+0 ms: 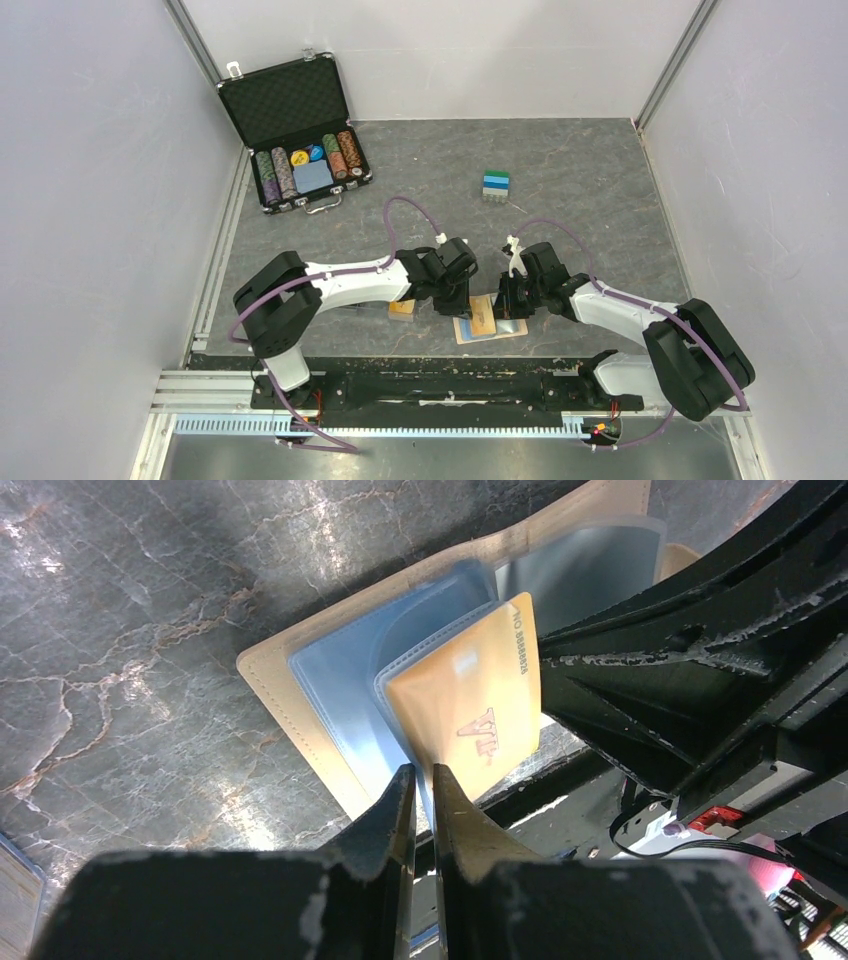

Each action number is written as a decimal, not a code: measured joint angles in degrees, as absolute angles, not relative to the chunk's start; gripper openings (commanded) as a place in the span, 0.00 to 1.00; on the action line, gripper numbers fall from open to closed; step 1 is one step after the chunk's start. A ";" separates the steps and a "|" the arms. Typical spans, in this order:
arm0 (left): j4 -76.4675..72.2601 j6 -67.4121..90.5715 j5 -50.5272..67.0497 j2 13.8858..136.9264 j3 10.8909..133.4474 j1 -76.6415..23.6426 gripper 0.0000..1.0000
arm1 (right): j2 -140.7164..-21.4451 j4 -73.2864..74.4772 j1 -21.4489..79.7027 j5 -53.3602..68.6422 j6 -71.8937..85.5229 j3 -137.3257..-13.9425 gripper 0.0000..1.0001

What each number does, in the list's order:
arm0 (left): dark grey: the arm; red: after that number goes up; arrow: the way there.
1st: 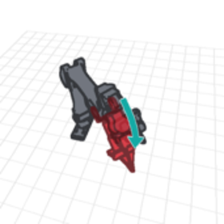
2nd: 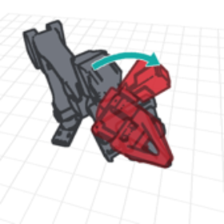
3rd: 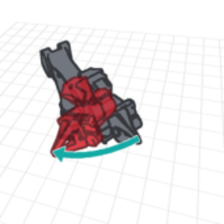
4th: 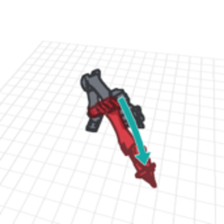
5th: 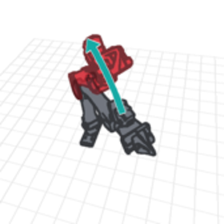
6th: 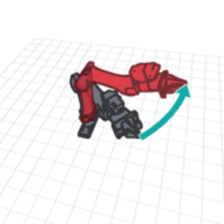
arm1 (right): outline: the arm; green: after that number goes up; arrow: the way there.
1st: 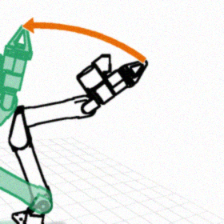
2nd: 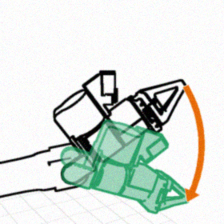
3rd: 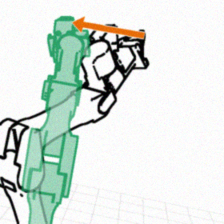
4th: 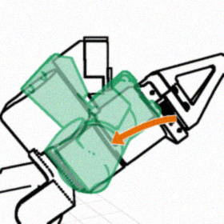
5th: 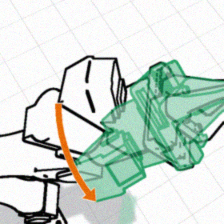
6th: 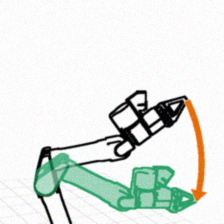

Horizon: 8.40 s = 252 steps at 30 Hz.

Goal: Put the credit cards into the card holder
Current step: Insert the credit card into the card holder, then pick up the credit card from the storage box, then insert the credit card into the card holder.

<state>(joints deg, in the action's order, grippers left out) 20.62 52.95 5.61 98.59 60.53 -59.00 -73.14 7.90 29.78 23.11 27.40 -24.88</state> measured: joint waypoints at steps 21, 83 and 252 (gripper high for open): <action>9.30 54.19 8.08 95.92 58.30 -60.03 0.23 | -73.25 7.77 29.78 23.27 27.38 -24.88 0.00; 26.50 48.75 4.05 92.99 65.25 -58.92 0.62 | -60.97 20.08 26.39 15.31 22.96 -33.52 0.06; -0.99 54.85 10.63 93.51 47.77 -55.68 0.02 | -59.57 22.61 30.28 5.23 24.97 -23.86 0.25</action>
<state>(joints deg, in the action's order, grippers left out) -0.99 54.85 10.63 93.51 47.77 -55.68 -59.57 22.61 30.28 5.23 24.97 -23.86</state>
